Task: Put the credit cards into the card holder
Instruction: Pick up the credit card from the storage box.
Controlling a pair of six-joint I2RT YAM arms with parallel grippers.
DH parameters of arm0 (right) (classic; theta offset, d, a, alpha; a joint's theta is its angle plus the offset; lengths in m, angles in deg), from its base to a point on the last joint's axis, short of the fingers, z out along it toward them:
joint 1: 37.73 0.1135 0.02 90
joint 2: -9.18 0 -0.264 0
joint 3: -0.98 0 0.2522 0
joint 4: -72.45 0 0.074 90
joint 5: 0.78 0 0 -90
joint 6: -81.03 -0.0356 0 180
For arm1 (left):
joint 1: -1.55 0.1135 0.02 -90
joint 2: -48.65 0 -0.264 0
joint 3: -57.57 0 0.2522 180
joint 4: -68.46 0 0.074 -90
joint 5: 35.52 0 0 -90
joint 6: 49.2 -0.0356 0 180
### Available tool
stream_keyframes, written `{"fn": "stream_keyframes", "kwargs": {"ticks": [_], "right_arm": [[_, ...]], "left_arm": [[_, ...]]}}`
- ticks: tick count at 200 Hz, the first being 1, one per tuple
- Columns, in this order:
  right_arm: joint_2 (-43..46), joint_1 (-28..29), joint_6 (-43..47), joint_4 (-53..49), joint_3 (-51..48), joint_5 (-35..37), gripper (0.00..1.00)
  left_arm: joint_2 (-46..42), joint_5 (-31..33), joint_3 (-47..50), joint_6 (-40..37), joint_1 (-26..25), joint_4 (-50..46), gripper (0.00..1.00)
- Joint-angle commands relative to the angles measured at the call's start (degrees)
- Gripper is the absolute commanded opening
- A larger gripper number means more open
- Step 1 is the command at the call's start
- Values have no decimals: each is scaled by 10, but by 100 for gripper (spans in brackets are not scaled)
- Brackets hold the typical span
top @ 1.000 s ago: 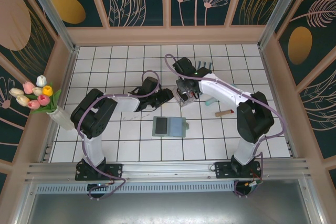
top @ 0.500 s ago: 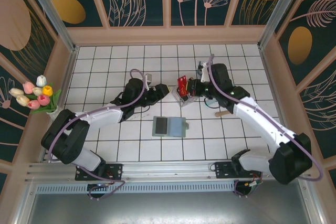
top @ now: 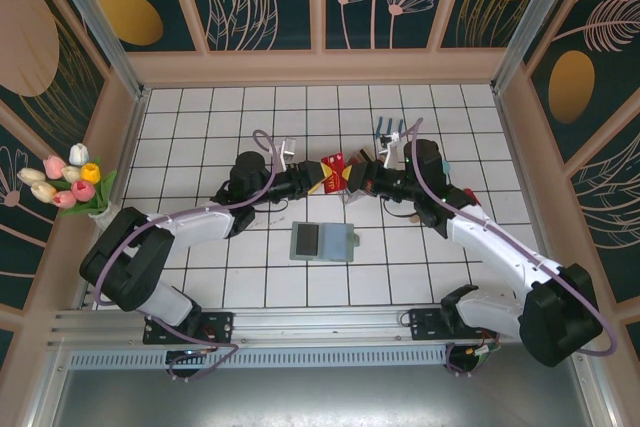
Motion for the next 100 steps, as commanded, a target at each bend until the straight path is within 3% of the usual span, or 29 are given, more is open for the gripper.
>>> {"fn": "stream_keyframes", "kwargs": {"ticks": [1,62,72,89,100], "right_arm": [[-3,-7,-16,32,-9,-16,0],[-17,-8,-1,-22,-28,10,0],[-17,-6,1,-35,-36,19,6],[-15,9,19,-65,-47,39,28],[-14,36,34,-120,-45,105,36]], "left_arm": [[5,-13,0,4,2,34,32],[-25,2,29,-13,2,3,5],[-34,3,40,-18,2,-5,0],[-54,13,54,-51,2,-65,0],[-67,31,64,-81,1,-130,0]]}}
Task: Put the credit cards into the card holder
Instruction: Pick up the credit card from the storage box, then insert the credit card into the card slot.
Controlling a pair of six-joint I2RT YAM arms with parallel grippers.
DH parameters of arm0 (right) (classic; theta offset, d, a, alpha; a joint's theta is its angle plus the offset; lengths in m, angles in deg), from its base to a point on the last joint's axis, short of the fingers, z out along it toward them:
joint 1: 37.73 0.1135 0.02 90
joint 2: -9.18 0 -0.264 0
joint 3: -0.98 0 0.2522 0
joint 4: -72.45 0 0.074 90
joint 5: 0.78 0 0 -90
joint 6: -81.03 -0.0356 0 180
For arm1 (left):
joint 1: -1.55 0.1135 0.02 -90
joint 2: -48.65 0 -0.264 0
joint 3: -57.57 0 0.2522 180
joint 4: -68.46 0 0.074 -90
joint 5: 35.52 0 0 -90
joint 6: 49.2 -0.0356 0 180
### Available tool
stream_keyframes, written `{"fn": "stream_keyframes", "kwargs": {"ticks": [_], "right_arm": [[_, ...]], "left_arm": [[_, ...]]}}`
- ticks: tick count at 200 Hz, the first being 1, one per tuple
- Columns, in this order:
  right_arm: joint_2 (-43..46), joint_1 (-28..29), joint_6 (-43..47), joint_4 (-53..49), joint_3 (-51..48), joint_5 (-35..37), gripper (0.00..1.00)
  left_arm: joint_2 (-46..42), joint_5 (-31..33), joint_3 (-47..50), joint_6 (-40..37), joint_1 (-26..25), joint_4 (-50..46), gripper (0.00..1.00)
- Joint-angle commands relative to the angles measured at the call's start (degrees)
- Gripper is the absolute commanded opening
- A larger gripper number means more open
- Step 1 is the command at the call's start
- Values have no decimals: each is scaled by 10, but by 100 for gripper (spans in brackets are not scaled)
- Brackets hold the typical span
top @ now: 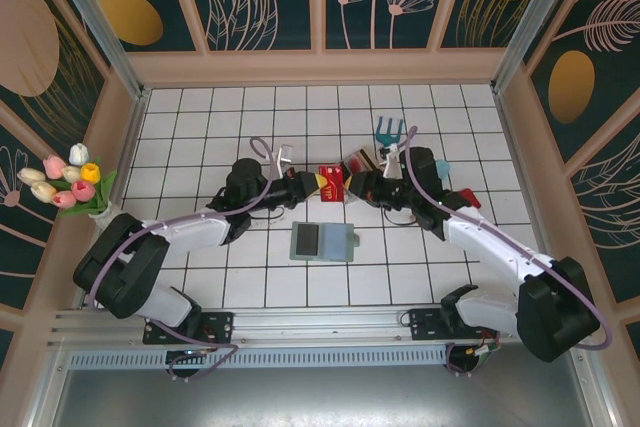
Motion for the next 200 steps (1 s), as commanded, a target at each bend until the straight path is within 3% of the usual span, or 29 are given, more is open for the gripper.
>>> {"fn": "stream_keyframes", "kwargs": {"ticks": [1,12,30,47,65,108,157,200], "right_arm": [[2,38,29,-93,-10,92,37],[-5,71,31,-154,-4,176,45],[-28,109,27,-201,-7,248,54],[-53,131,21,-201,-12,256,63],[-78,152,9,-203,-8,270,67],[-124,168,7,-217,3,295,67],[-146,169,12,-200,1,291,56],[-169,168,16,-191,-4,287,29]], "left_arm": [[-35,28,21,-65,2,-112,0],[-48,51,32,-92,1,-171,0],[-65,86,54,-115,-13,-224,0],[-66,94,66,-119,-26,-238,0],[-59,107,76,-117,-41,-241,0],[-34,110,93,-107,-55,-211,0],[9,99,93,-103,-58,-173,0],[33,88,98,-96,-60,-142,0]]}}
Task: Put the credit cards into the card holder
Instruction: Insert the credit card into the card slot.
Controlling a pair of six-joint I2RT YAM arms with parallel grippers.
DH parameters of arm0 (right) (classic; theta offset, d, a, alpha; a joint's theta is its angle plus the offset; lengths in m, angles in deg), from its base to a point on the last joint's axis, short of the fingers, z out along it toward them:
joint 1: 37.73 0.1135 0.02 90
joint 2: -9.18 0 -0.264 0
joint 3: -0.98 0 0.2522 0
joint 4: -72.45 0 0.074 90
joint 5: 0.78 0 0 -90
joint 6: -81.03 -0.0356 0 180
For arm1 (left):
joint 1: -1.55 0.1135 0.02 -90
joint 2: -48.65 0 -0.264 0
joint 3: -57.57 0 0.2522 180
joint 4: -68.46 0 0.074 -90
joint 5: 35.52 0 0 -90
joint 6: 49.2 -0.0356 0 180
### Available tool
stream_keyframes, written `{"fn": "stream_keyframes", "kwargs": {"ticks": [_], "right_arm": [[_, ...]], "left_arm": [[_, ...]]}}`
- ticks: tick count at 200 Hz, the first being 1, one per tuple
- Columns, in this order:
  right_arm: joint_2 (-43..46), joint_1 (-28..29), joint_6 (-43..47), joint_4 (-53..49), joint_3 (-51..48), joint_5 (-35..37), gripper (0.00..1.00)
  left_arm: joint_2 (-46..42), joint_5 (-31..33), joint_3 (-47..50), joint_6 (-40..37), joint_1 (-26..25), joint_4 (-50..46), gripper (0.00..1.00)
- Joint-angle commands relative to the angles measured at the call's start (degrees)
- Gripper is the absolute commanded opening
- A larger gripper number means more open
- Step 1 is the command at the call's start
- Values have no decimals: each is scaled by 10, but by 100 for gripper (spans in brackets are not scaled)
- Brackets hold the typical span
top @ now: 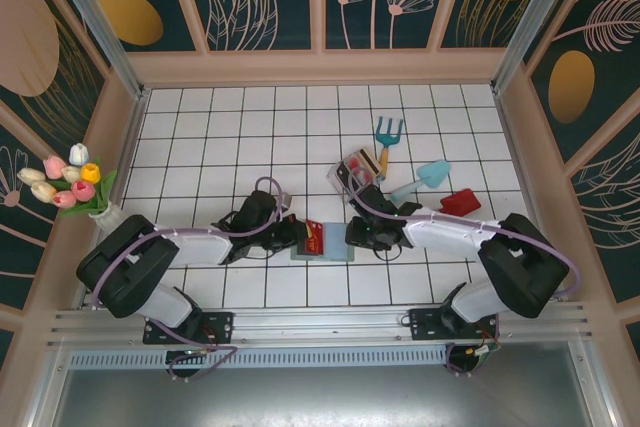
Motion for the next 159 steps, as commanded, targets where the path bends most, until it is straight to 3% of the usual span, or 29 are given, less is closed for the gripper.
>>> {"fn": "stream_keyframes", "kwargs": {"ticks": [1,24,67,88,159], "right_arm": [[-16,3,5,3,0,11,29],[-30,3,5,11,-4,5,16],[-38,3,7,27,-12,-4,5],[-41,3,8,28,-12,-6,5],[-51,3,-1,45,-17,-23,4]], "left_arm": [[16,-13,10,1,-3,39,0],[26,-21,18,8,-6,60,0],[53,-37,17,24,-12,104,0],[69,-45,22,44,-14,140,0],[88,-17,-4,55,-33,111,3]]}}
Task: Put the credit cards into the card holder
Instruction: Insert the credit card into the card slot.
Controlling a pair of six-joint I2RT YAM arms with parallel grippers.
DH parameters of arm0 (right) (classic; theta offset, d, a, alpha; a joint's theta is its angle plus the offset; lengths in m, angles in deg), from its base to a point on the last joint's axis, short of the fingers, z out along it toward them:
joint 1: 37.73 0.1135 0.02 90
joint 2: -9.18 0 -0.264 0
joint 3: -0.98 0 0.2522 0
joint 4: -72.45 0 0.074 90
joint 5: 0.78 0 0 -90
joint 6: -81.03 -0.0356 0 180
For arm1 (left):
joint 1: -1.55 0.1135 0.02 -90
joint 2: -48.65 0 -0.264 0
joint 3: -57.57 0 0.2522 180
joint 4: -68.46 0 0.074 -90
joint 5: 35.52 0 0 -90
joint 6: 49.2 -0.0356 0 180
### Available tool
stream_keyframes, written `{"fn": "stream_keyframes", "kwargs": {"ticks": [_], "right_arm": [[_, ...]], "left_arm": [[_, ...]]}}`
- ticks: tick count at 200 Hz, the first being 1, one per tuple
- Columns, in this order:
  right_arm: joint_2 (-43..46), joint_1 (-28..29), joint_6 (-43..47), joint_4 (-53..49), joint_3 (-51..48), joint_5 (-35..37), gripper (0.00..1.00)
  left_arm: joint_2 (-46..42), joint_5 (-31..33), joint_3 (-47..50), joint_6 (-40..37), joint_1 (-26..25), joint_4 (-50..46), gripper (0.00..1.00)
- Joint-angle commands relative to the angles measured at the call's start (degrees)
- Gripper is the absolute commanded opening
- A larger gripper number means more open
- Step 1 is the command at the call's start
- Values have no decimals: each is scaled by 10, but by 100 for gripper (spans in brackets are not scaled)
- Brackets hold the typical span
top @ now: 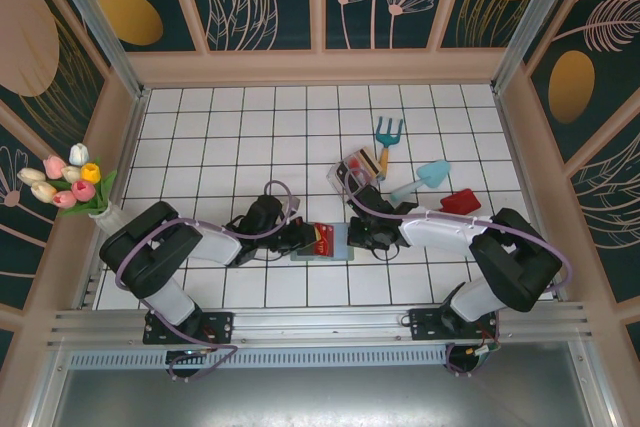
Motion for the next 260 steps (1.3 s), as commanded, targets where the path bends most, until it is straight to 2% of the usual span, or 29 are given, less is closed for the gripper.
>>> {"fn": "stream_keyframes", "kwargs": {"ticks": [1,47,96,127,158,190,199,215,219,233,248,260], "right_arm": [[-27,4,-3,23,-17,-18,4],[-25,4,-23,54,-29,-47,1],[-10,5,-39,78,-40,-60,1],[-9,4,-40,76,-40,-60,1],[-4,4,-38,61,-35,-48,3],[23,-2,-19,12,-3,-17,14],[35,-9,-9,-6,9,-12,22],[65,-23,11,-24,21,-17,29],[76,-30,19,-30,26,-21,34],[103,-53,40,-48,38,-31,48],[131,-83,60,-68,50,-33,55],[146,-112,80,-74,56,-36,57]], "left_arm": [[8,12,-11,14,-12,-16,4],[15,55,-32,36,-33,-23,4],[36,69,-53,51,-58,-4,12],[71,73,-69,51,-68,-3,20],[56,79,-68,41,-69,-23,33],[-4,123,-86,-5,-69,-132,44],[-23,150,-94,-19,-69,-182,47],[-53,193,-106,-41,-69,-251,54],[-60,199,-110,-46,-69,-263,57],[-79,211,-120,-59,-69,-291,61],[-91,219,-129,-68,-68,-303,68],[-88,213,-141,-78,-68,-305,72]]}}
